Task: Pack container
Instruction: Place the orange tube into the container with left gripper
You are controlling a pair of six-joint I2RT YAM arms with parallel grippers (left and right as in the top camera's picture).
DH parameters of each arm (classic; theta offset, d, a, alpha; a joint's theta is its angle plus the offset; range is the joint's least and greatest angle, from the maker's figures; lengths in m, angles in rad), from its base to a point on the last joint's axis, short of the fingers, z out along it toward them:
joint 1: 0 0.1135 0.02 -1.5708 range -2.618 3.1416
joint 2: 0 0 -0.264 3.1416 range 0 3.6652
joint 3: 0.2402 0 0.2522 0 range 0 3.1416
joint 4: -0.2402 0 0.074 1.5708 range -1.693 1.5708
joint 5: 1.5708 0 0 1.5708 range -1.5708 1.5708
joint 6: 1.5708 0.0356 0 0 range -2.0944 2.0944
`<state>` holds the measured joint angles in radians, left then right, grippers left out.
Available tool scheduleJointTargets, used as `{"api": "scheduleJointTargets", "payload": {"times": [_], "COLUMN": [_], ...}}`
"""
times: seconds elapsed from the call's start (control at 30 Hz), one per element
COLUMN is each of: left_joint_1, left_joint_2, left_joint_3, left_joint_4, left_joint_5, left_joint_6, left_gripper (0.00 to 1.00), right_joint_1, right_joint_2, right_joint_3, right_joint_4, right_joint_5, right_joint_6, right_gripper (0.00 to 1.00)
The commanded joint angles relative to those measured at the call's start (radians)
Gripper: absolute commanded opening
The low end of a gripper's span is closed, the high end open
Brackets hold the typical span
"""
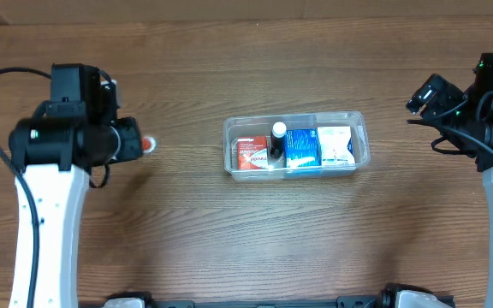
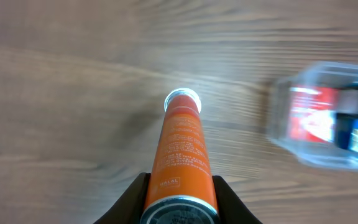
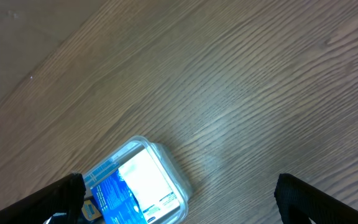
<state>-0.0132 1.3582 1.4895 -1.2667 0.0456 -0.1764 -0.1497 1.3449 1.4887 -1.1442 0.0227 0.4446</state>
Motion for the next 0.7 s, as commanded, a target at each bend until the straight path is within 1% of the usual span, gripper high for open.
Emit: {"api": "scheduleJointTargets", "payload": {"times": [0.0, 0.17, 0.4, 0.53, 0.67], "left_joint_1": [-0.126, -0.328, -0.539, -0.565, -0.566], "left_joint_2": [-0.037, -0.037, -0.037, -0.035, 0.011], "left_joint_3": [0.025, 0.025, 0.027, 0.026, 0.026], "left_joint_4": [-0.007, 0.012, 0.058, 0.077, 0.132], "left_joint_5": [0.041, 0.042, 0.040, -0.013, 0.015], "left_joint_6": [-0.006, -0.047, -0.083, -0.076, -0.070], "left_gripper": [0.17, 0.18, 0.18, 0.18, 0.16], "right_joint_1": [0.000, 0.000, 0.000, 0.000, 0.000], "right_joint_2": [-0.008, -0.008, -0.008, -0.008, -0.008], "right_joint_3": [0.010, 0.010, 0.010, 0.010, 0.010], "right_joint_4": [0.006, 0.006, 0.006, 0.006, 0.006], "right_joint_5": [-0.002, -0.002, -0.002, -0.002, -0.002], "right_joint_6": [0.001, 0.001, 0.001, 0.001, 0.001], "right_gripper": [1.00, 1.00, 1.00, 1.00, 1.00]}}
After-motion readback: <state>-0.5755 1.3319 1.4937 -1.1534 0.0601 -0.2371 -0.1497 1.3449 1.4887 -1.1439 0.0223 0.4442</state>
